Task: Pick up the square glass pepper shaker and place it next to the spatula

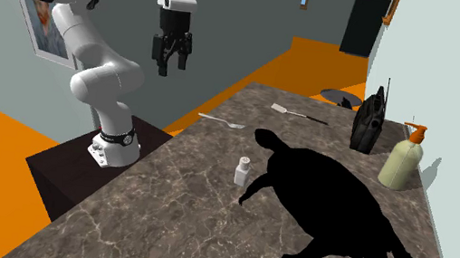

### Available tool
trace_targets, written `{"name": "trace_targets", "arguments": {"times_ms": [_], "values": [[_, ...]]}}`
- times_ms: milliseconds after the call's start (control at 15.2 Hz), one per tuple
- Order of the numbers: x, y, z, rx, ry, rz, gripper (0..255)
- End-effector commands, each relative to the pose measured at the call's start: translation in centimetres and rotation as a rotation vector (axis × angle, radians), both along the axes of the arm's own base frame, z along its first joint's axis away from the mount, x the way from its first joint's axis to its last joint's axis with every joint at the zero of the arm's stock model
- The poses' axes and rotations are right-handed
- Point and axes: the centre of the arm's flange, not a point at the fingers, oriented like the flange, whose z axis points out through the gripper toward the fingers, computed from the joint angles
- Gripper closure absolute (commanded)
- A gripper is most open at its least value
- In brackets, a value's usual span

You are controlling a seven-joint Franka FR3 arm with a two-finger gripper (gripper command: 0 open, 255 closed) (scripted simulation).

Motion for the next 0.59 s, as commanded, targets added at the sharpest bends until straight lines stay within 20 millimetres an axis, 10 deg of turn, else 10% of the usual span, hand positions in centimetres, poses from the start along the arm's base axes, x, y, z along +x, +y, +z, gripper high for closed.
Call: {"name": "trace_targets", "arguments": {"times_ms": [0, 528], "values": [[0.0, 0.0, 0.0, 0.0, 0.0, 0.0, 0], [9.1, 2.1, -6.3, 0.006, 0.061, -0.02, 0]]}}
